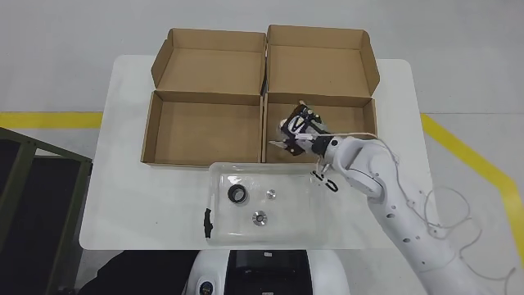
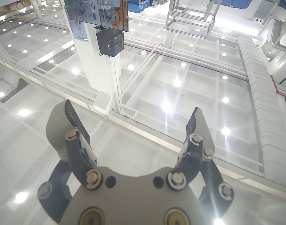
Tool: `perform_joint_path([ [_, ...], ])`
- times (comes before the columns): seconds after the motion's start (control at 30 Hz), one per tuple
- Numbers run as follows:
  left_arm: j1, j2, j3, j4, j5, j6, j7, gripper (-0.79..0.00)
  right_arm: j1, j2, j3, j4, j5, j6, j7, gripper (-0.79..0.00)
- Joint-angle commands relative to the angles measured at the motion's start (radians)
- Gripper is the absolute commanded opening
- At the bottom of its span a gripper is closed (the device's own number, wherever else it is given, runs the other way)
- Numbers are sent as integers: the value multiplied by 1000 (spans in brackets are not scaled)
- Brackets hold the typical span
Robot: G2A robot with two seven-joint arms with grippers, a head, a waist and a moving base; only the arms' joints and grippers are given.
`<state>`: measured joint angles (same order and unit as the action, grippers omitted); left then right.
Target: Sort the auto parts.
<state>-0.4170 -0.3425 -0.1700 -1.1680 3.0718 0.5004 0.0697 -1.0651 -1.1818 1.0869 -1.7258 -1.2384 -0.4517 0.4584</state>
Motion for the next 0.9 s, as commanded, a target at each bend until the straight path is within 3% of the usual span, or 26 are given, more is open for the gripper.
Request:
perform_joint_path([
  [0.0,0,0,0,0,0,0,0,0,-33,7,27,-55,-14,-7,-2,0],
  [0.33,0,0,0,0,0,0,0,0,-232,41,83,-320,-104,-135,32,0],
  [0.63,0,0,0,0,0,0,0,0,-331,62,70,-400,-159,-278,63,0],
  [0.87,0,0,0,0,0,0,0,0,-368,71,48,-400,-188,-333,47,0],
])
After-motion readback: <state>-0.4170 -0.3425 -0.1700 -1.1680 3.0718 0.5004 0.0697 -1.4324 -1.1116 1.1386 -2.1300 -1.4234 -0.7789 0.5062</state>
